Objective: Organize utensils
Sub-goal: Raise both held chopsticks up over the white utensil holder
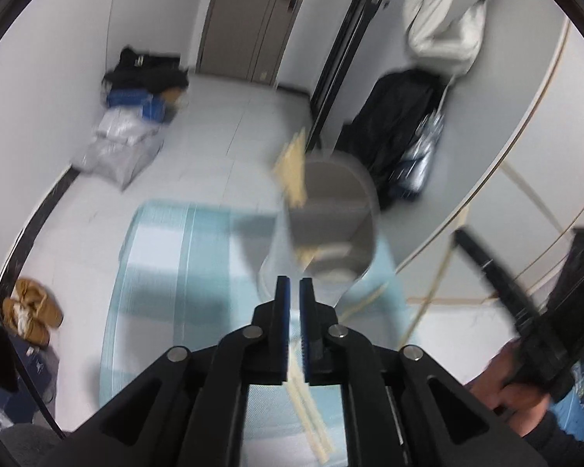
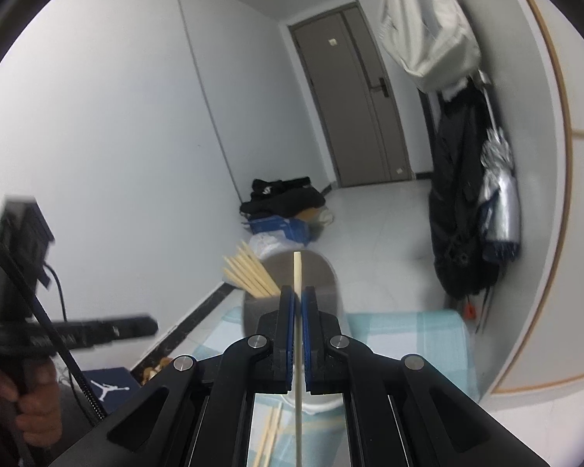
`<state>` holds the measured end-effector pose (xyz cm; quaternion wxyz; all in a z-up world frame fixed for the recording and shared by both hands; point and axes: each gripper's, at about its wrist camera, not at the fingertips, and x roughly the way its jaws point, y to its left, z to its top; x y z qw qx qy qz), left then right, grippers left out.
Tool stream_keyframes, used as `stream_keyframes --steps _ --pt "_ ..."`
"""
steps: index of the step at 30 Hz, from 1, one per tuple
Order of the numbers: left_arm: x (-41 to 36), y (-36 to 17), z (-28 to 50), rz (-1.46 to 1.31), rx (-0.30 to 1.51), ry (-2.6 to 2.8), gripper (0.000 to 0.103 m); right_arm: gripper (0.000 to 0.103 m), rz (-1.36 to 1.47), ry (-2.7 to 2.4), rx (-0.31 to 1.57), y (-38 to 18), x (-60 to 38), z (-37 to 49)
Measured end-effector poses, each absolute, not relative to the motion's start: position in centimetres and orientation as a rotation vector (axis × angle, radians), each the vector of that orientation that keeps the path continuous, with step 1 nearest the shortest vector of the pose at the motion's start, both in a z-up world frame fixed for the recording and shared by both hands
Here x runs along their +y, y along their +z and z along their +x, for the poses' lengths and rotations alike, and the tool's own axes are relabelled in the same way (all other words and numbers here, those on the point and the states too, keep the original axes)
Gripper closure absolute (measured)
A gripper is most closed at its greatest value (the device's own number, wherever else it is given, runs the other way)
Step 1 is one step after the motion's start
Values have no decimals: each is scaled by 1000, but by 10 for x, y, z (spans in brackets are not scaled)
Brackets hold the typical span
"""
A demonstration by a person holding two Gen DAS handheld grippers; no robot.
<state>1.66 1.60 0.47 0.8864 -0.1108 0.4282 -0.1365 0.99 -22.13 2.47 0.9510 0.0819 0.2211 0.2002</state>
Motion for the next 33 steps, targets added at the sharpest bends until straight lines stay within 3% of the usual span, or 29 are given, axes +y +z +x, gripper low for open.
stream_keyframes --steps 1,3,5,8,18,30,31,33 --pt "14 -3 17 -225 906 -288 92 100 177 398 462 21 -226 12" --pt "3 -23 19 -202 950 -306 65 100 217 378 495 12 -238 13" --pt "-10 -37 23 -182 976 -329 58 100 256 357 532 3 -250 15" --pt "-39 -54 29 -72 1019 -378 55 100 289 323 579 -9 -265 17" --pt "-32 -107 48 -100 1214 -231 55 100 431 296 690 -41 -300 23" --pt "-41 -117 63 -52 1252 -107 55 100 431 351 686 -38 -285 27" --pt "-44 -117 63 -45 1249 -95 56 100 436 351 684 -38 -286 27" --pt "-49 -117 65 -19 1241 -71 77 100 448 345 684 -38 -289 26"
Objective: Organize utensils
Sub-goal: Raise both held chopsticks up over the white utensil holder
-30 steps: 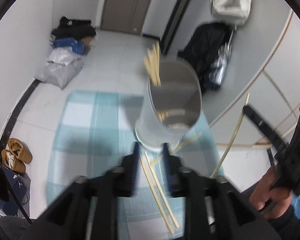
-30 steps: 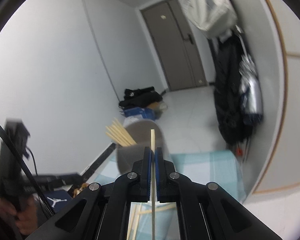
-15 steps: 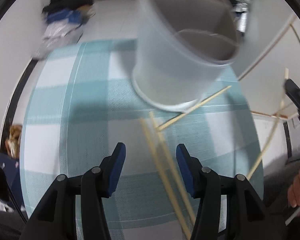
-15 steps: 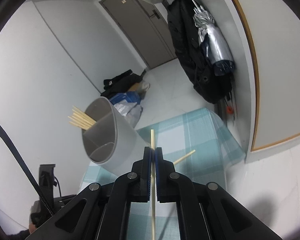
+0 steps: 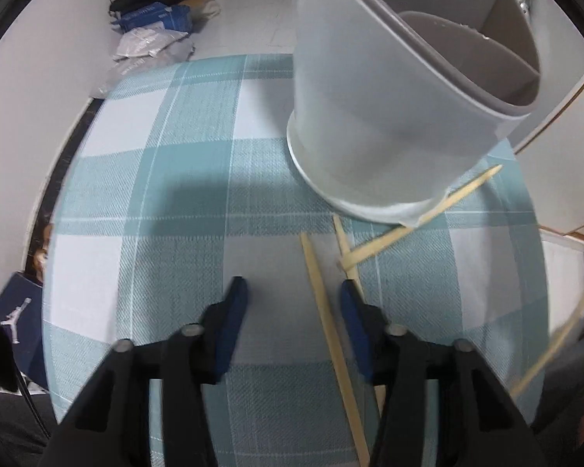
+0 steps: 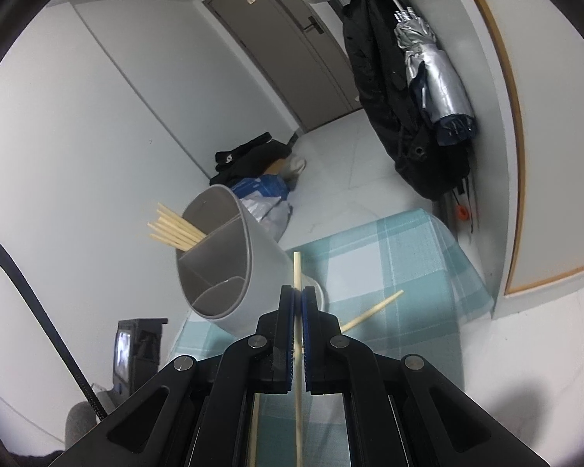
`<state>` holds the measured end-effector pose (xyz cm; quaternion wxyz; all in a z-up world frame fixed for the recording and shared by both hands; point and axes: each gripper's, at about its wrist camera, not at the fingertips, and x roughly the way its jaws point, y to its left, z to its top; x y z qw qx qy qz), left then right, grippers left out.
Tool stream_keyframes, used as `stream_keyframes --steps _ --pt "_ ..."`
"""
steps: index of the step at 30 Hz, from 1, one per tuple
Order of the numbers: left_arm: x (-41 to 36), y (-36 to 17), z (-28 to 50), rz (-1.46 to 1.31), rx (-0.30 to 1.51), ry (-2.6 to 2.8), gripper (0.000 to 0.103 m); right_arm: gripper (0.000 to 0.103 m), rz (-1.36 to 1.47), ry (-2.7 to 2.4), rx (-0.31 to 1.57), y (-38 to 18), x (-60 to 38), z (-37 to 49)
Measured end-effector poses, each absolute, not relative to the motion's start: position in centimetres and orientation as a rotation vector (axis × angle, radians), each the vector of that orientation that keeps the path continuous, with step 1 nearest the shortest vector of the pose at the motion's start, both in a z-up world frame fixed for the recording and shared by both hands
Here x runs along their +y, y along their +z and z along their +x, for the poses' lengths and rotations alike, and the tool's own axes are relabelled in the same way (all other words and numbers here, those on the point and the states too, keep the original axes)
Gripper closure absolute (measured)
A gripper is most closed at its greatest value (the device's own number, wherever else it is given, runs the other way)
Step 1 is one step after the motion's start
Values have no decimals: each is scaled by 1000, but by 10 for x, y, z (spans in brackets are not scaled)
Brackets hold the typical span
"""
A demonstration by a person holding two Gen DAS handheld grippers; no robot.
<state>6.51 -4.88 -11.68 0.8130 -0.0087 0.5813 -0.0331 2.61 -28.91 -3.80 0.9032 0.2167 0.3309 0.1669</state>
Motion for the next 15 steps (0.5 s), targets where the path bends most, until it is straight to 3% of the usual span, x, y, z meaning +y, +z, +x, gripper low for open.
stream_keyframes --steps 2,3,15 --pt "-48 -117 66 -46 1245 -84 96 100 463 344 683 -38 -292 26" --pt "-47 -117 67 -64 1248 -82 98 100 465 341 683 -38 -293 25" --pt "-23 -95 57 -170 1117 -70 100 100 441 349 652 -30 -287 17"
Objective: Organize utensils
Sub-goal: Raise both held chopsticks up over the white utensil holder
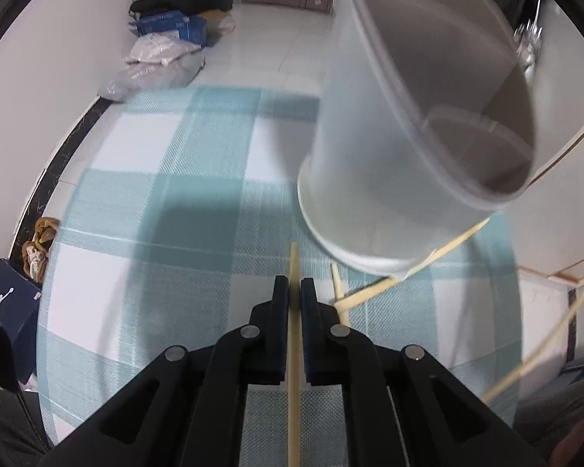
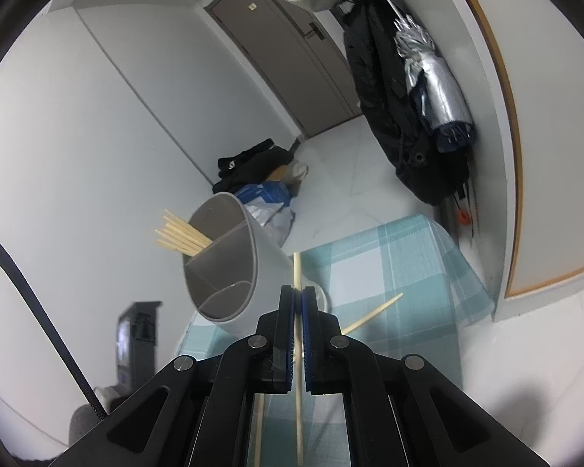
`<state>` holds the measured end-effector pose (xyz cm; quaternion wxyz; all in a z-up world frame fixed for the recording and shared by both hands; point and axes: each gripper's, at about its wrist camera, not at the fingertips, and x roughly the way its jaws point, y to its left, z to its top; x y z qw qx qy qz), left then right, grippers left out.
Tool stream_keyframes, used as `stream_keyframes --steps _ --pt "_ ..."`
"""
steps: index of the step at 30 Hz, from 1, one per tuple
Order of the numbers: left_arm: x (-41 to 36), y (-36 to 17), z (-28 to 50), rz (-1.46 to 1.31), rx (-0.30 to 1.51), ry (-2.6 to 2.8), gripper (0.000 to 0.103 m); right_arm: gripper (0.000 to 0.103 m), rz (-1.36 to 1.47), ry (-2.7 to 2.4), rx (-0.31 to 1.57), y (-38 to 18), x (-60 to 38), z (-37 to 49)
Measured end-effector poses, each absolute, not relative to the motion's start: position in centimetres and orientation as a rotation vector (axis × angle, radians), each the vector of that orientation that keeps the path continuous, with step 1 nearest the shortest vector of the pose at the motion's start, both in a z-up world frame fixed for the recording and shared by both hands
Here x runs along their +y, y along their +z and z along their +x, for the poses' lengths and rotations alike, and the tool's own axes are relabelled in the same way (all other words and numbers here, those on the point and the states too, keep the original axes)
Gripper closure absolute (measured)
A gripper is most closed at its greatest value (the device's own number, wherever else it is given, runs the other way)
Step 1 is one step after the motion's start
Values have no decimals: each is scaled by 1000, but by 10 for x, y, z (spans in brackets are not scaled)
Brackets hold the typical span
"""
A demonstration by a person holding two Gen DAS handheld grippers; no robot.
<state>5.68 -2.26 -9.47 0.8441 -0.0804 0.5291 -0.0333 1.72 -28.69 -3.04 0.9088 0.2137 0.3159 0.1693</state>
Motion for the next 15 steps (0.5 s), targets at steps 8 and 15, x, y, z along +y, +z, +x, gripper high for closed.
stream_keyframes --steps 8,15 --pt "-15 -42 12 -226 917 -131 100 100 334 383 605 -22 -261 9" --pt "-12 -25 3 -236 827 -179 100 100 190 438 559 -14 -227 -10"
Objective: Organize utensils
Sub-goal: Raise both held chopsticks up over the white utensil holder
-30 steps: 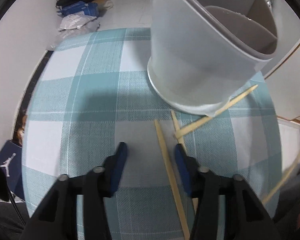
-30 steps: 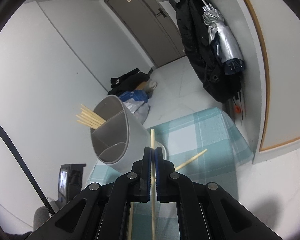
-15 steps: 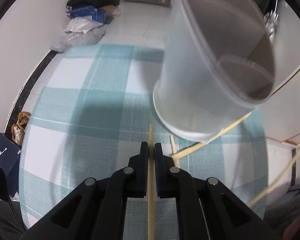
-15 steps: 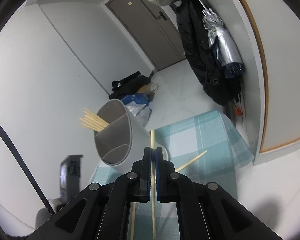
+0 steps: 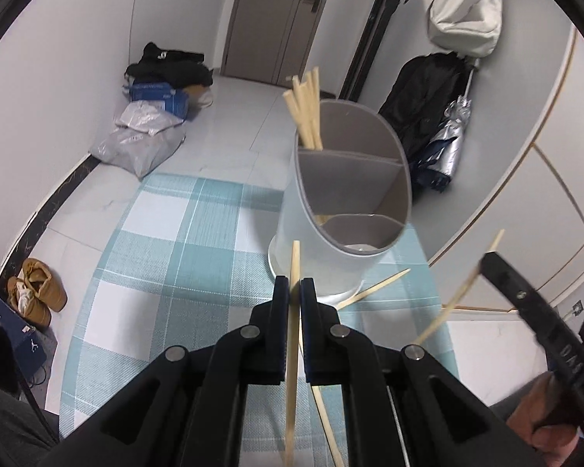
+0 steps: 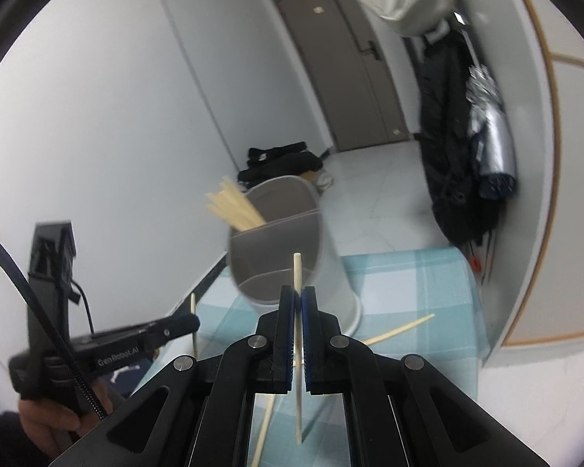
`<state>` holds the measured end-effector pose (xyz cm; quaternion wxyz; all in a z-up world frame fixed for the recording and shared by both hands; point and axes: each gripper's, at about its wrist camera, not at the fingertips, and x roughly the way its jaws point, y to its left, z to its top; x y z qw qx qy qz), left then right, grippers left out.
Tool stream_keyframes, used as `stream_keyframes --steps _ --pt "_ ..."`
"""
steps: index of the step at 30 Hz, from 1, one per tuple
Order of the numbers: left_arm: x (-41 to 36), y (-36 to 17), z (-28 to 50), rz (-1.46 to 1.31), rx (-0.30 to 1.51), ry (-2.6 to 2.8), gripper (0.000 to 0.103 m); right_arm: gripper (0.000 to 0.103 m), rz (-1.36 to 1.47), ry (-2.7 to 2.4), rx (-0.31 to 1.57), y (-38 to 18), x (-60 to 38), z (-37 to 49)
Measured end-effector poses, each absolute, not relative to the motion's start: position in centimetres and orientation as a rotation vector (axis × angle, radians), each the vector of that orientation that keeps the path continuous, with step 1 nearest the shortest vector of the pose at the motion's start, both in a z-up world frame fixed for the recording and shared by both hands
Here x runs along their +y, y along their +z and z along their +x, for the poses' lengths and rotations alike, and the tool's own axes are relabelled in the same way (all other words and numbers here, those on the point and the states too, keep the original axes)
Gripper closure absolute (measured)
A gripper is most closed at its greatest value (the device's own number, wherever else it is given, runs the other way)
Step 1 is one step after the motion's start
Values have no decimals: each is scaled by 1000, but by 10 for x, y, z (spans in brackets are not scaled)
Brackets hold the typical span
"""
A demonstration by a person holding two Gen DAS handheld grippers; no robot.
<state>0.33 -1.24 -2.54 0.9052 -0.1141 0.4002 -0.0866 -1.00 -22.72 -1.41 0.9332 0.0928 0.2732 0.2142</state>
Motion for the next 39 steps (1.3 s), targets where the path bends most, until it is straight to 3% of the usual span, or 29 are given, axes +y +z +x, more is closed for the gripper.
stream_keyframes --steps 23,39 --pt "-6 15 -23 -209 768 -266 101 100 96 459 503 2 -195 -18" --pt "5 107 26 -308 634 -331 101 100 157 508 448 77 -208 8"
